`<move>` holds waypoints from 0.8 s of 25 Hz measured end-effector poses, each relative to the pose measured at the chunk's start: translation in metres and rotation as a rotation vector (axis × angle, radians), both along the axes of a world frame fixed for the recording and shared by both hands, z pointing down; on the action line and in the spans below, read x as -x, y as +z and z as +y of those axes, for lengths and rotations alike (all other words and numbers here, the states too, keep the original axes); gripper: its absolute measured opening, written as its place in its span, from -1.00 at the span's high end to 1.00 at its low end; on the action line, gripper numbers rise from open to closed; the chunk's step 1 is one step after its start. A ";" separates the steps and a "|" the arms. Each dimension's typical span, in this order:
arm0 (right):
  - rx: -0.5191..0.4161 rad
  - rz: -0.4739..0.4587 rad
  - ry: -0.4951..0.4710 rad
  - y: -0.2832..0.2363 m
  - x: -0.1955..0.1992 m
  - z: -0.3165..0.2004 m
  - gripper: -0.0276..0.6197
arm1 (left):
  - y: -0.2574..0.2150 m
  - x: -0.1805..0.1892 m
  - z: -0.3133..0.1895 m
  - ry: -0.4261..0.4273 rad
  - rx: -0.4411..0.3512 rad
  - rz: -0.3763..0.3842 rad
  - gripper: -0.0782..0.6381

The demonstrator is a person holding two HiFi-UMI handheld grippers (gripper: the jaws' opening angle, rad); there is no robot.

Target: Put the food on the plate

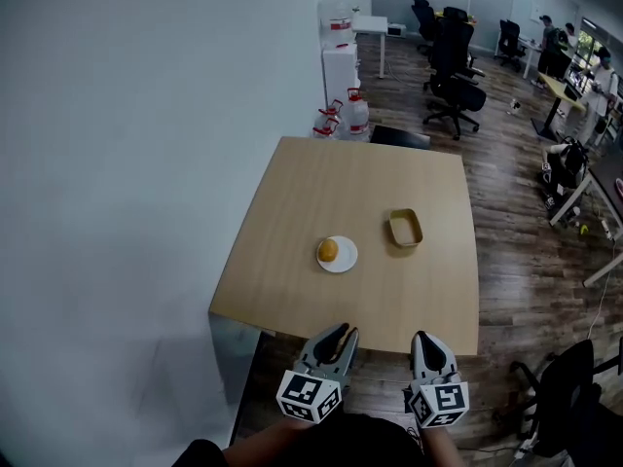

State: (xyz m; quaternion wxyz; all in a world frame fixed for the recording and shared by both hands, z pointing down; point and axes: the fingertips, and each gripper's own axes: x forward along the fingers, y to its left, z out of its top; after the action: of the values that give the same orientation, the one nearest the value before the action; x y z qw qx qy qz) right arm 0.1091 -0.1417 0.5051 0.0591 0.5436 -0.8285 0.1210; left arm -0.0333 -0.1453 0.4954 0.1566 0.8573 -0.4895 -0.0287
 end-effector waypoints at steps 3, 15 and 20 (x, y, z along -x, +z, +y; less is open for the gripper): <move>-0.002 -0.009 -0.003 0.002 -0.005 0.038 0.73 | -0.019 -0.019 0.042 0.018 -0.050 -0.027 0.62; -0.012 0.028 0.012 0.005 -0.021 0.101 0.73 | 0.016 -0.025 0.111 -0.018 0.013 -0.095 0.74; -0.044 0.083 0.032 -0.002 -0.030 0.100 0.73 | 0.011 -0.026 0.109 -0.024 -0.007 -0.108 0.74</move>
State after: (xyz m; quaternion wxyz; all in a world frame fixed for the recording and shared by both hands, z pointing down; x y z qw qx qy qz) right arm 0.1391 -0.0415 0.5026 0.0794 0.5624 -0.8190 0.0811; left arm -0.0072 -0.0360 0.5069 0.1266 0.8523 -0.5073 0.0138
